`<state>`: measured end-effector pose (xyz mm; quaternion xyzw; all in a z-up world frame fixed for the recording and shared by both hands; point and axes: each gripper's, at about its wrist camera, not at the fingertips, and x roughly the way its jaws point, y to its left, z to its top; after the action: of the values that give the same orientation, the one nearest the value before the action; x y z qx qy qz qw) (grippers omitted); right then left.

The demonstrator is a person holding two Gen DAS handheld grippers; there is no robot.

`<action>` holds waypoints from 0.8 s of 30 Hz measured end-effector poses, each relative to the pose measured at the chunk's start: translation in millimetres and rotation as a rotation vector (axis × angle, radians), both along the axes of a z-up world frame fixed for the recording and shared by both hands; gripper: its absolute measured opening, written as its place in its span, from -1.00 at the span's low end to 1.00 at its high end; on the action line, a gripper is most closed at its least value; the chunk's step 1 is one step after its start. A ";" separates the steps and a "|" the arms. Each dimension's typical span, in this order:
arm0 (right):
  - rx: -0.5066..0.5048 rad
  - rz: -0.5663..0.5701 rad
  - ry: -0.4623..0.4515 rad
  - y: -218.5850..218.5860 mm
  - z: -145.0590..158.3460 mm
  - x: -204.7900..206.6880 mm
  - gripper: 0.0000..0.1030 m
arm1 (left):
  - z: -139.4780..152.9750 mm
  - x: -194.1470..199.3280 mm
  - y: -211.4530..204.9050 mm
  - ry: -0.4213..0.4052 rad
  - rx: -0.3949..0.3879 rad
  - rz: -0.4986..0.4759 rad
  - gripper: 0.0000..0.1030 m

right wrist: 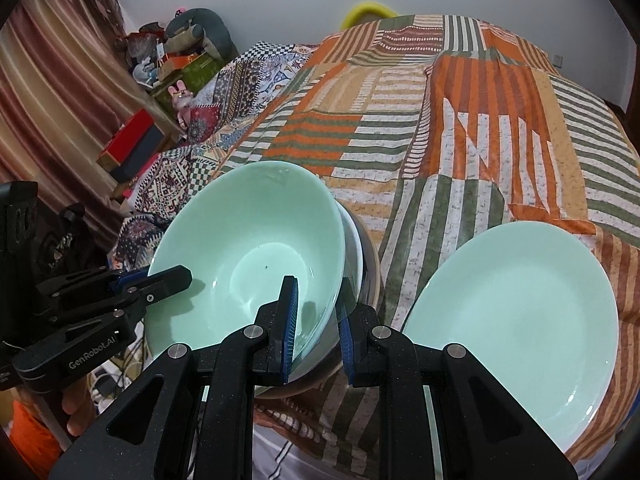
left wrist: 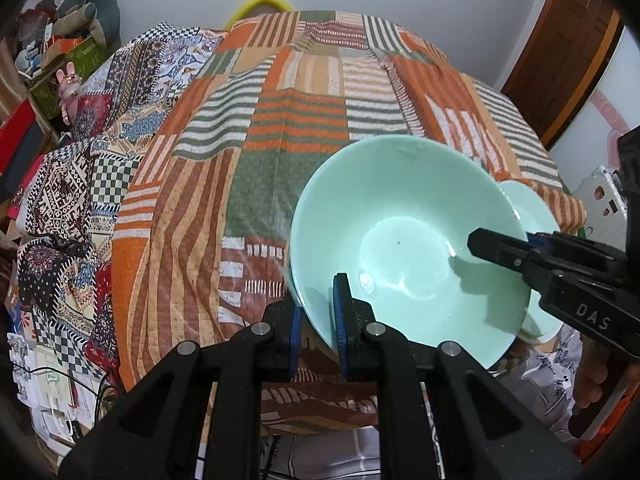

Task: Organize plates and bowls
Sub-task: 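Lower the mint green bowl into the spotted white bowl with both tools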

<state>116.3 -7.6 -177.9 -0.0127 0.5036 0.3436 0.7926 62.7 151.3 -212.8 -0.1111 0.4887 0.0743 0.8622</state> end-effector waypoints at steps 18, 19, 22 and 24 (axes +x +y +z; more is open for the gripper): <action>-0.106 0.049 -0.081 18.7 -6.8 -2.7 -0.61 | -18.1 4.4 4.3 0.036 -0.001 0.006 -0.71; -0.111 0.050 -0.088 19.2 -6.3 -2.7 -0.61 | -18.2 5.3 4.2 0.038 -0.001 0.005 -0.71; -0.127 0.050 -0.110 20.6 -3.3 -3.4 -0.60 | -16.7 6.3 3.4 0.039 0.015 0.000 -0.71; -0.129 0.050 -0.123 20.5 -1.0 -3.8 -0.59 | -12.0 5.2 3.0 0.024 0.040 0.001 -0.71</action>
<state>112.5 12.9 -178.9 -0.0973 0.4746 0.3285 0.8108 67.9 154.3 -224.7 -0.0930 0.4975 0.0859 0.8582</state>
